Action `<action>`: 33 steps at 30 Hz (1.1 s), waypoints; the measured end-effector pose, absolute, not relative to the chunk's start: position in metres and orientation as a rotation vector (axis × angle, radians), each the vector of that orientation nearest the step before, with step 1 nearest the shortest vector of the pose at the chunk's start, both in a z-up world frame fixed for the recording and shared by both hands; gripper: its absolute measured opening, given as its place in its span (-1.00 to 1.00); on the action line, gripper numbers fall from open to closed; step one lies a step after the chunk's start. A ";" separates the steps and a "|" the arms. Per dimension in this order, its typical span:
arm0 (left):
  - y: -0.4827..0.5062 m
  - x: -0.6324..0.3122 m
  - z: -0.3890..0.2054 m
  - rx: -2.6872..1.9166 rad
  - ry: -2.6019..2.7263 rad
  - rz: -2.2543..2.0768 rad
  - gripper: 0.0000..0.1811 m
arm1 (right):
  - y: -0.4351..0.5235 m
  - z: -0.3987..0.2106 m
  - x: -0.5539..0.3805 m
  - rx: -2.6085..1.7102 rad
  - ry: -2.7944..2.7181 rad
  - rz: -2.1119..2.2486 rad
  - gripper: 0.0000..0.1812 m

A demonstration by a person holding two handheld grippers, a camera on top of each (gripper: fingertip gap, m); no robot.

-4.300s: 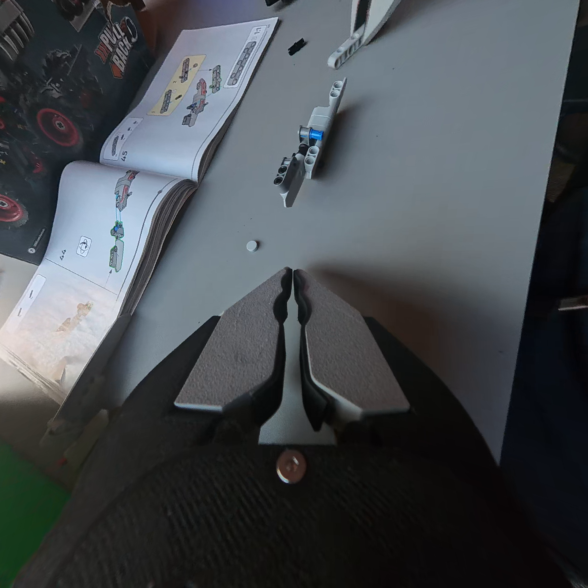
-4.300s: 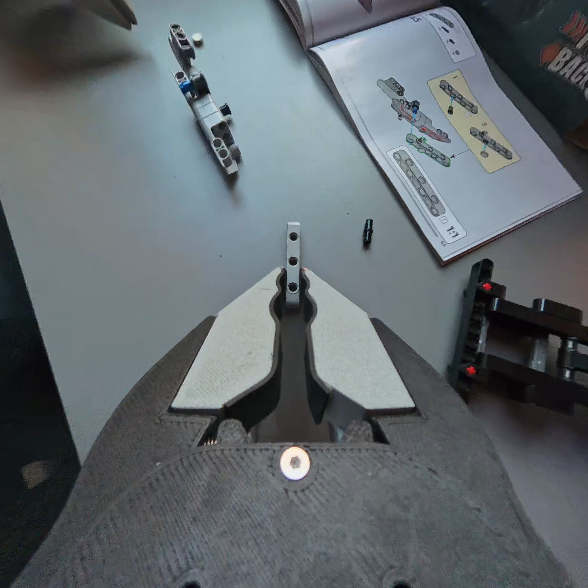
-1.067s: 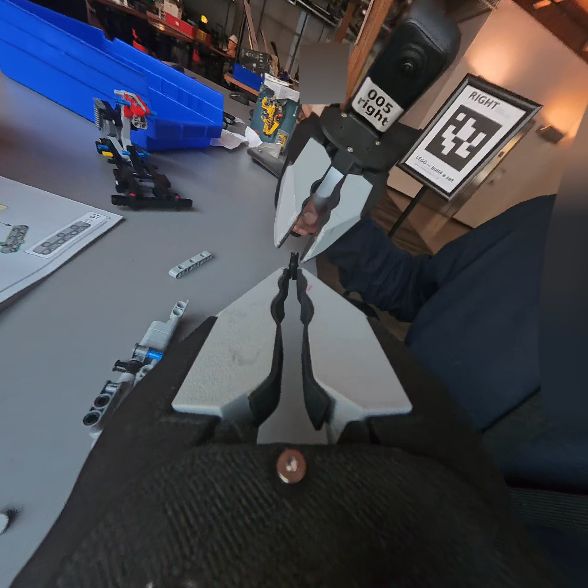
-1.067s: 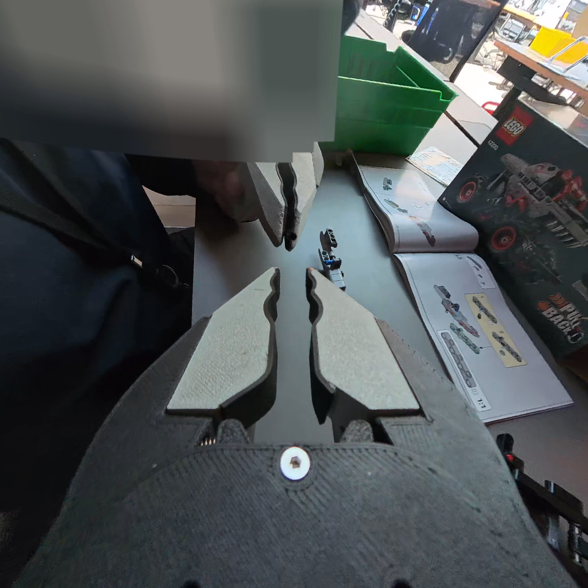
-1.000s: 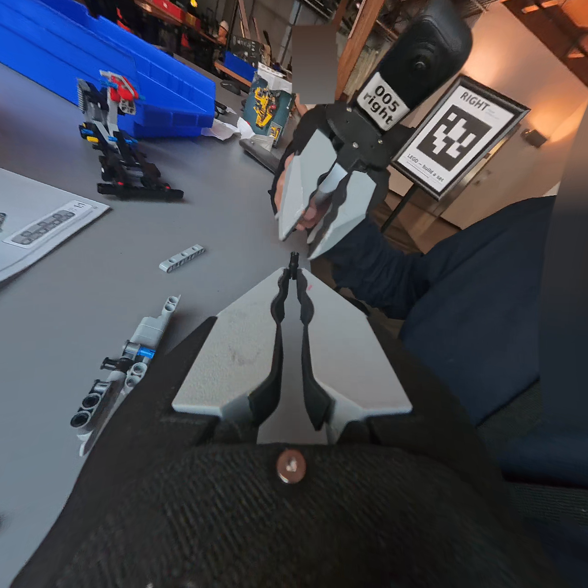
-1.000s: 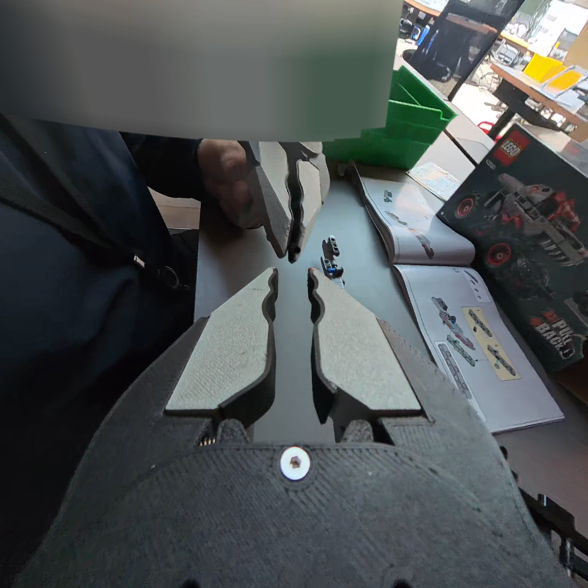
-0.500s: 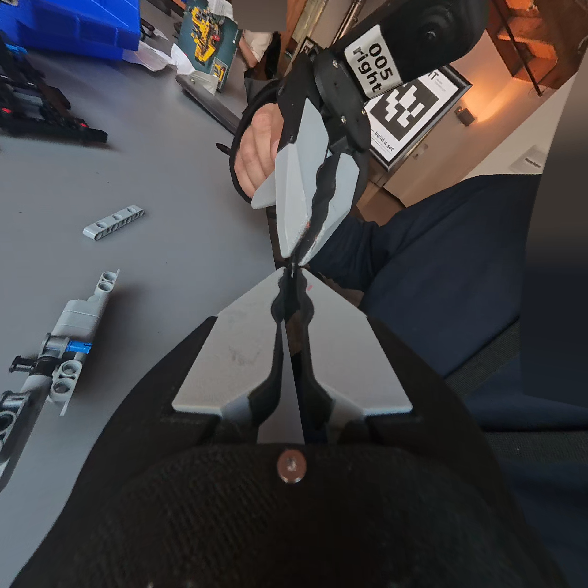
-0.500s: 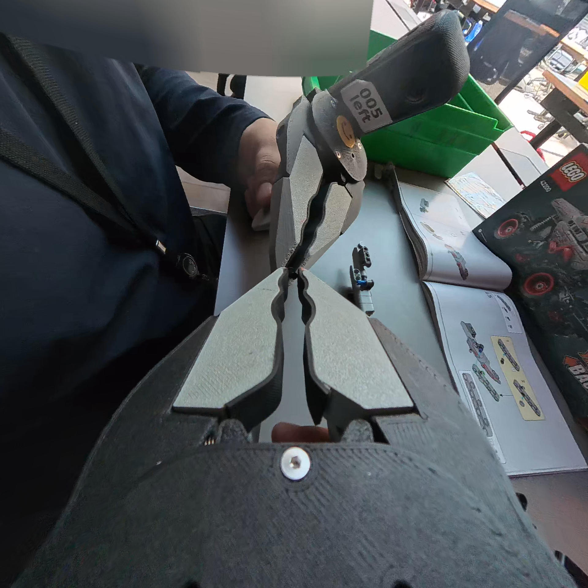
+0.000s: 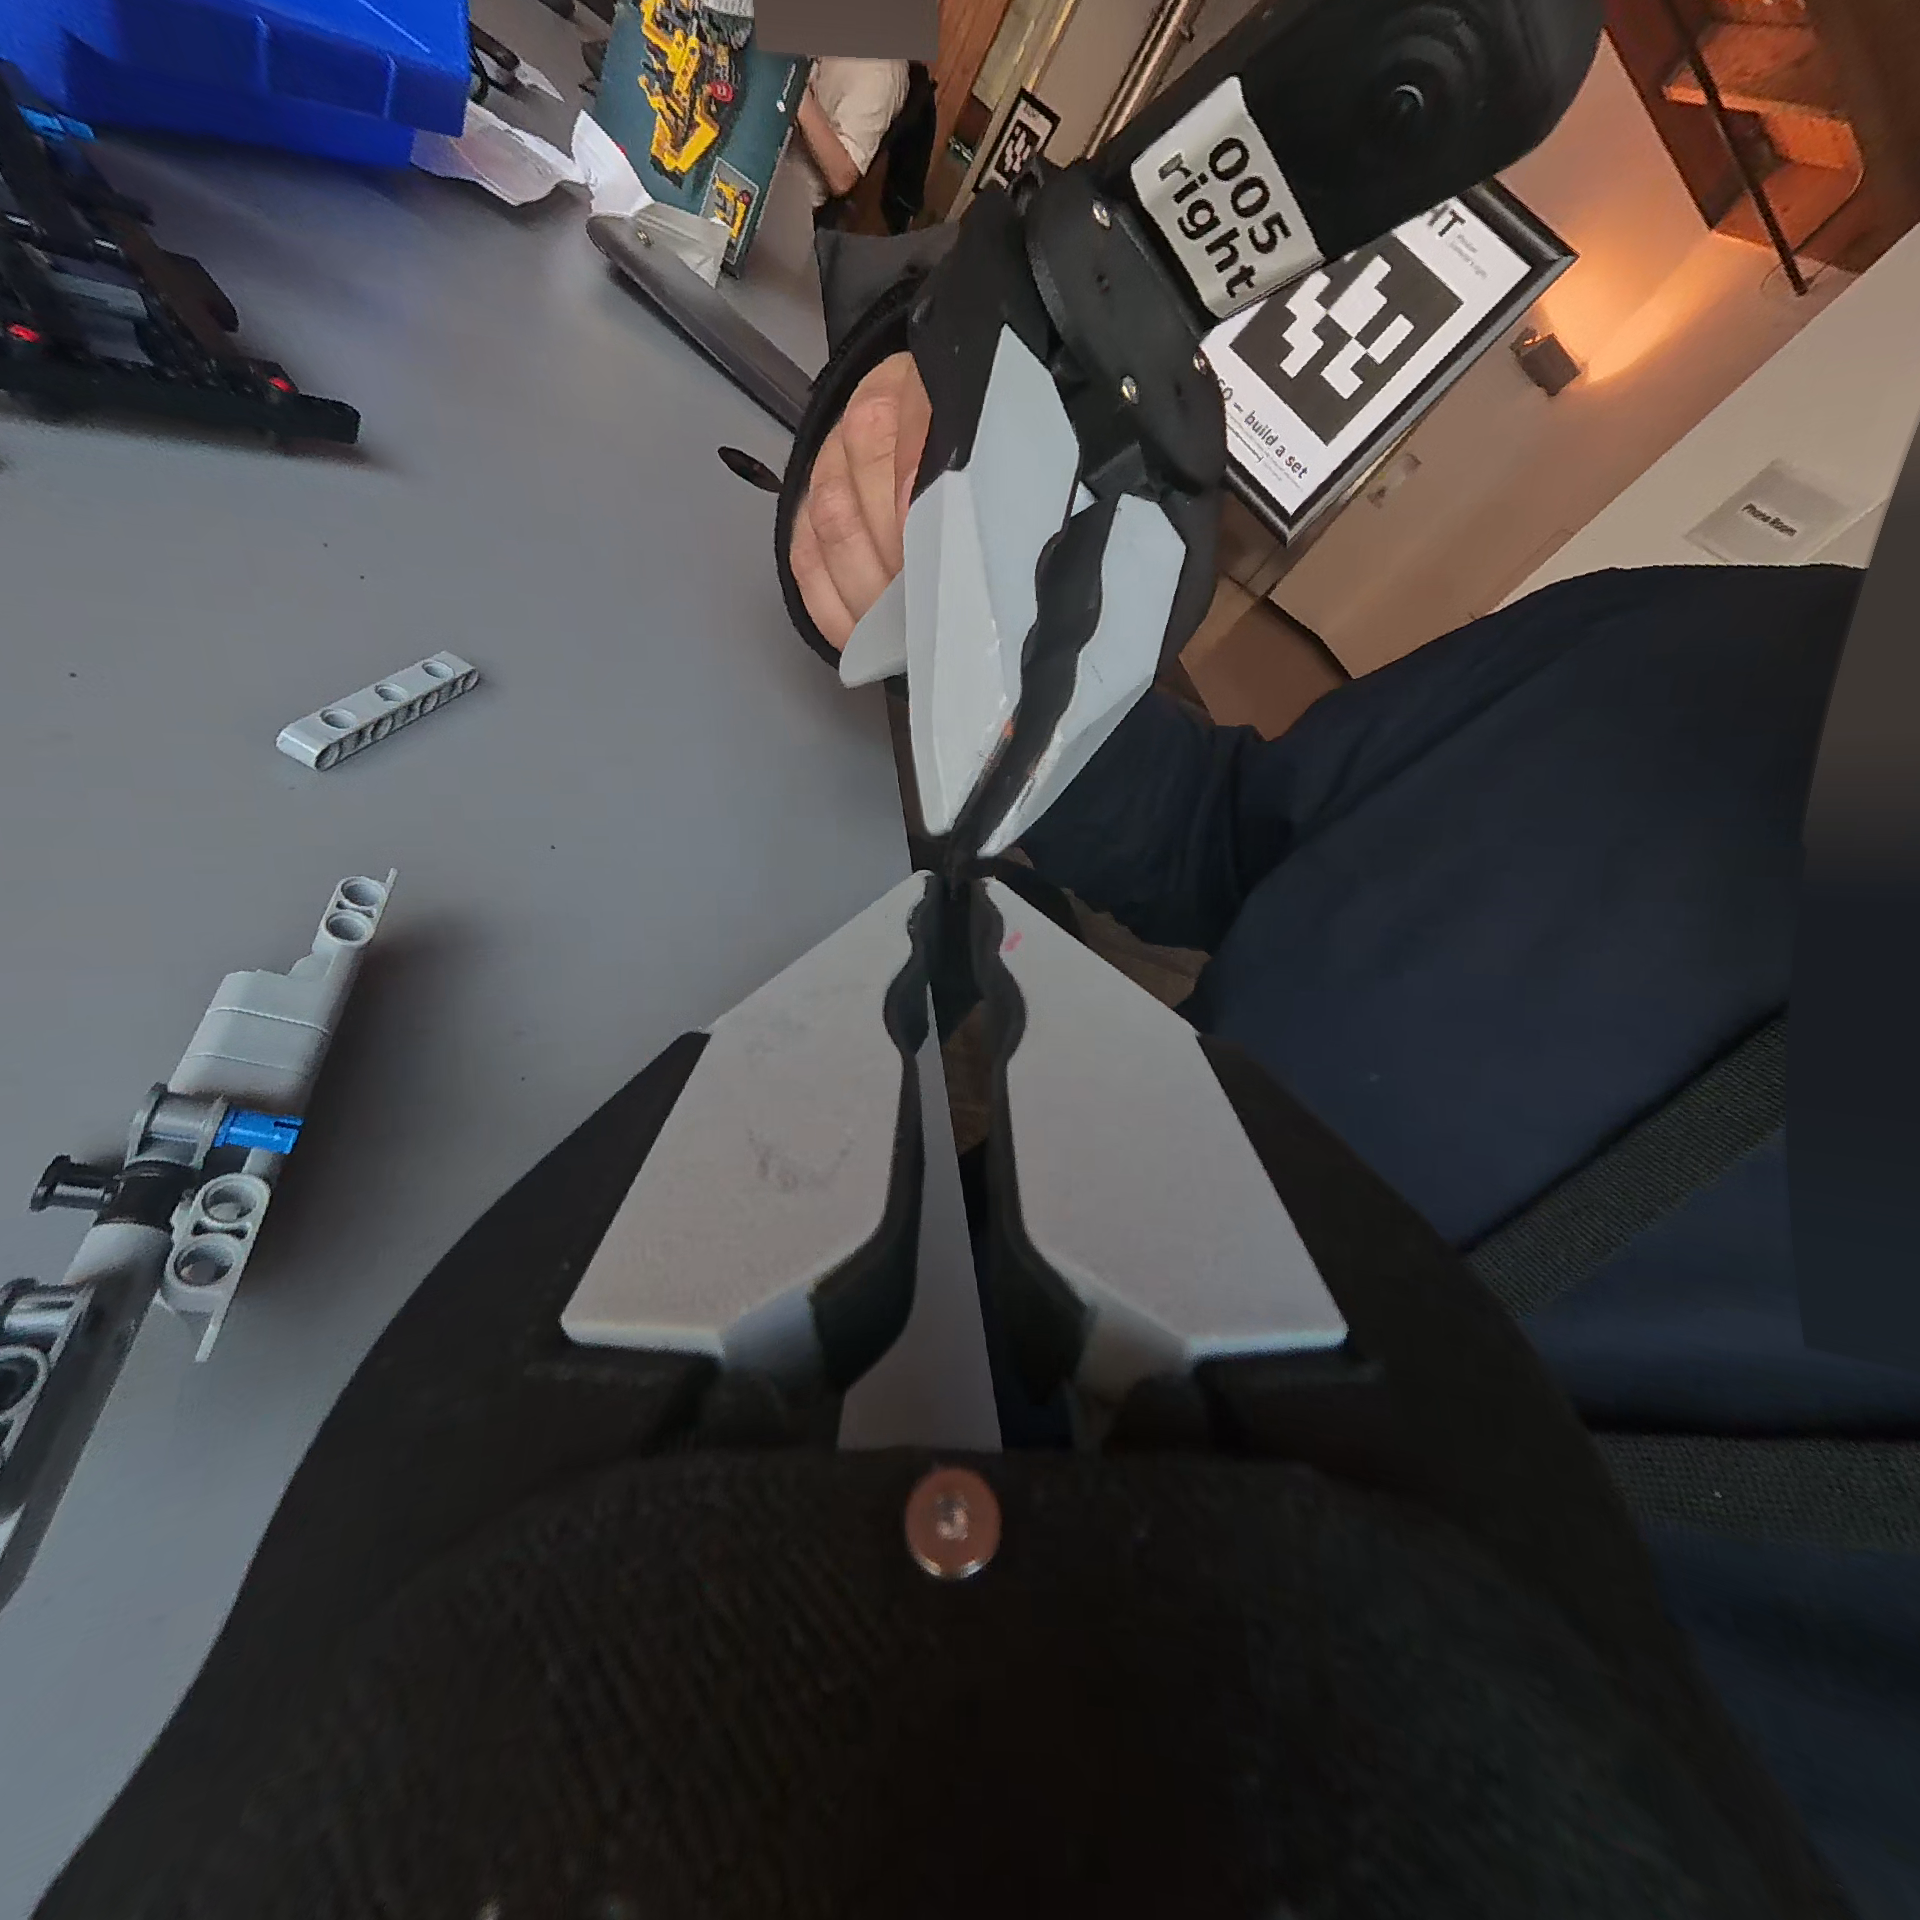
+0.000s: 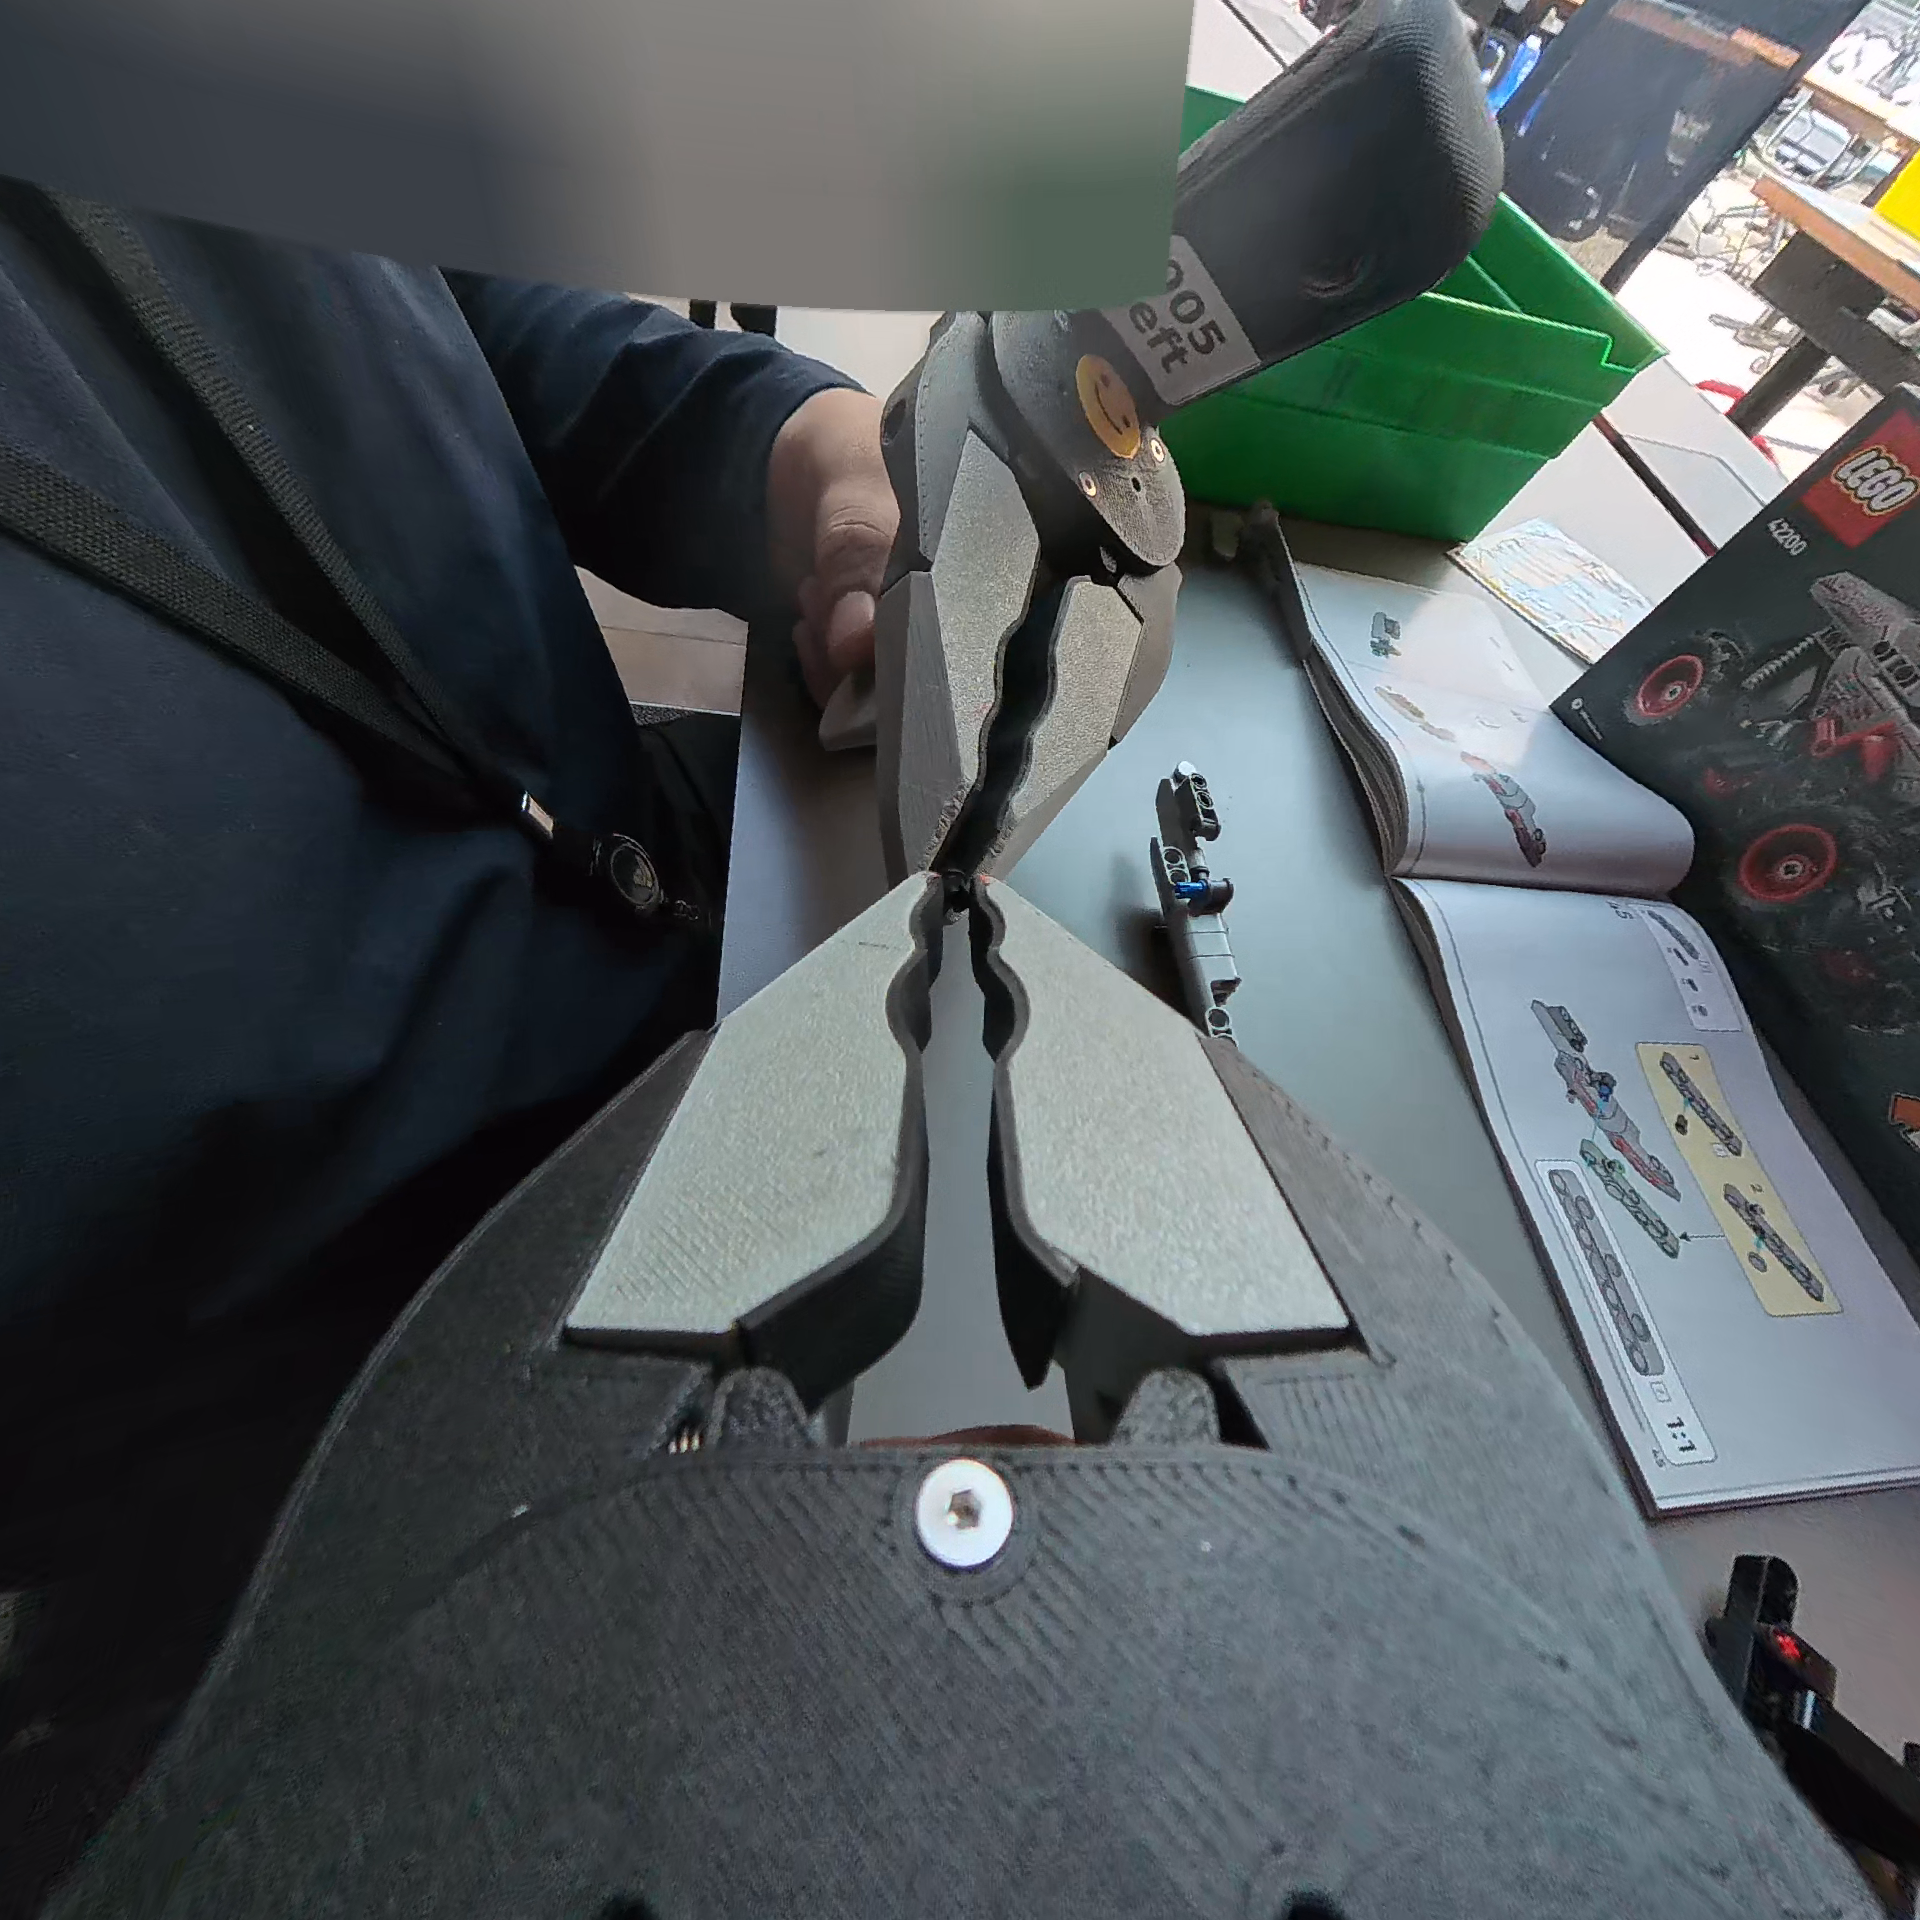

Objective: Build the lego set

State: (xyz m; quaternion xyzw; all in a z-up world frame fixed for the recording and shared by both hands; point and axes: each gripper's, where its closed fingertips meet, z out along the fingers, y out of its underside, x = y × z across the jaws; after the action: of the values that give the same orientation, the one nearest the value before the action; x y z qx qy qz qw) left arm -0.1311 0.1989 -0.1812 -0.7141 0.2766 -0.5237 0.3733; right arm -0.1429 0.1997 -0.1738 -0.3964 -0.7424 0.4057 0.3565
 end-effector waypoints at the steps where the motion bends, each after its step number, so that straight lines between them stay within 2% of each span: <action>1: 0.199 -0.131 -0.181 -1.827 0.708 -1.339 -0.99 | 0.200 -0.173 -0.142 -1.026 -1.913 1.054 -0.98; 5: 0.201 -0.132 -0.180 -1.821 0.696 -1.323 -0.91 | 0.201 -0.171 -0.140 -1.043 -1.898 1.078 -0.98; 12: 0.201 -0.132 -0.180 -1.815 0.707 -1.314 -0.99 | 0.201 -0.174 -0.142 -1.053 -1.904 1.075 -0.98; 33: 0.200 -0.130 -0.172 -1.754 0.717 -1.328 -0.99 | 0.197 -0.161 -0.146 -1.067 -1.814 1.324 -0.98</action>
State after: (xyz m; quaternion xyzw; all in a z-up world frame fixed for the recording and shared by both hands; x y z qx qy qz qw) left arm -0.1299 0.1995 -0.1723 -0.6941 0.2836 -0.5254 0.4023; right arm -0.1456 0.1973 -0.1610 -0.4063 -0.6907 0.5041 0.3220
